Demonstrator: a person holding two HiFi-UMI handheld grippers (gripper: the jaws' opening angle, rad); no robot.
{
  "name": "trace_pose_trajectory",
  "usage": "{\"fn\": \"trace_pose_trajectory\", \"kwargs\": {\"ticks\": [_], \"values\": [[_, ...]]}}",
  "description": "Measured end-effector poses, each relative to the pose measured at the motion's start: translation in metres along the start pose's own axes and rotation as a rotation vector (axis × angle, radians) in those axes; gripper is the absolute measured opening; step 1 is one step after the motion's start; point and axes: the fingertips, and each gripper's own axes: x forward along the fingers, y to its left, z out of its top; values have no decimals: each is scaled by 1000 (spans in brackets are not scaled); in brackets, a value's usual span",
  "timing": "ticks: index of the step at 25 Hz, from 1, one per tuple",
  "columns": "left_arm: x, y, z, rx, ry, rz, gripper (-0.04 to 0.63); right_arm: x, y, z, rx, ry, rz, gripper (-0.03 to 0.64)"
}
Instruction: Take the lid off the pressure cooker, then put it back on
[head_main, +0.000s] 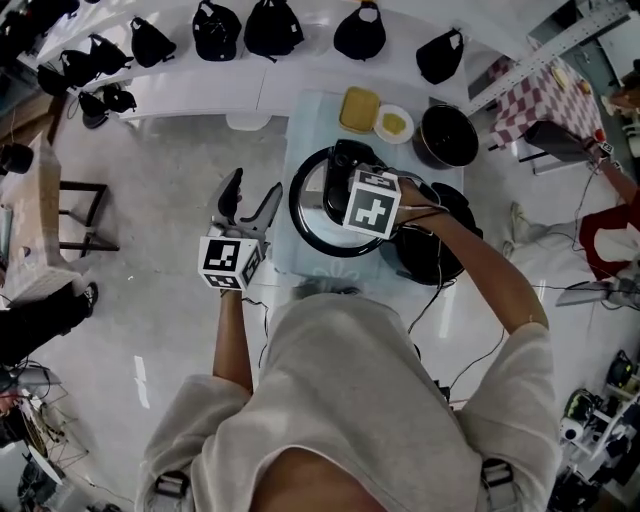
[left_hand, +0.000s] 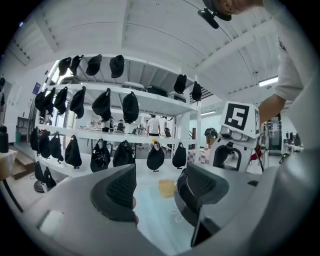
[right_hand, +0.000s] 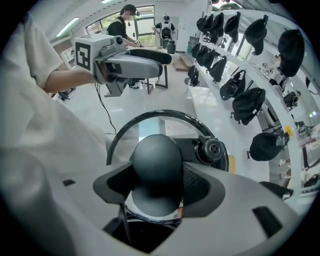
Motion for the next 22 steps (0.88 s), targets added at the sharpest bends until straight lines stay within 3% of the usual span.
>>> {"fn": "trace_pose_trajectory", "kwargs": {"ticks": [10, 22], "values": [[63, -81, 9, 33, -7, -236, 313, -51, 5, -91, 231, 12, -68, 272], [109, -193, 10, 69, 17, -478, 313, -72, 56, -221, 499, 70, -86, 272]]}}
